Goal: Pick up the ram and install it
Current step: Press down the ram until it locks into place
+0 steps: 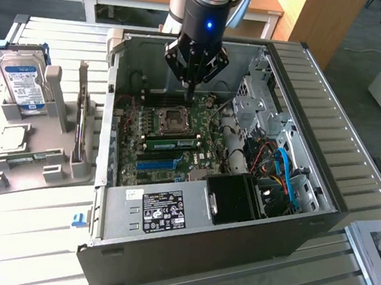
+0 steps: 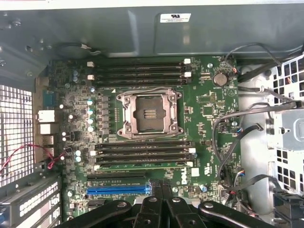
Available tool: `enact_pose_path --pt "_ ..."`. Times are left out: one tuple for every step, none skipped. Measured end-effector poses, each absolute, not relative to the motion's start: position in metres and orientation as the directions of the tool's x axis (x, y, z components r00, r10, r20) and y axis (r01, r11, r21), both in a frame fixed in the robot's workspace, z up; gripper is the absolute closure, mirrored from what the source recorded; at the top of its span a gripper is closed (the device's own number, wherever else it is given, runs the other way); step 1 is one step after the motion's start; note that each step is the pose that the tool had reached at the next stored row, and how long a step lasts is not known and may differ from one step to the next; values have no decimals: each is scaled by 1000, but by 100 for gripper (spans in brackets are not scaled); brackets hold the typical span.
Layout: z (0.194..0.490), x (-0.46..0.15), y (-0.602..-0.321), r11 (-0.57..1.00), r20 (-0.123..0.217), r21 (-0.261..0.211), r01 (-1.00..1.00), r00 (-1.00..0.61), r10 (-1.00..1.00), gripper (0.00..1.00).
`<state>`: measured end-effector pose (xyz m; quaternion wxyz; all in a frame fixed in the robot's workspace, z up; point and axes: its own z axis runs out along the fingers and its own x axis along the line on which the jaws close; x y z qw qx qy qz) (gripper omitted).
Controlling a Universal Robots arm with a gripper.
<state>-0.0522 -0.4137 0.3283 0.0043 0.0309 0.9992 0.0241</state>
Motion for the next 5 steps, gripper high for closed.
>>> enact_pose_path --pt "328 -52 -414 997 -7 48 62 -998 62 90" --pt "328 -52 -414 997 -7 48 61 -998 62 90" --pt "328 -52 -414 997 -7 48 61 -998 62 90" --pt "328 -52 -414 997 -7 48 61 -998 62 90" --pt "328 -52 -414 997 -7 48 62 -998 62 90"
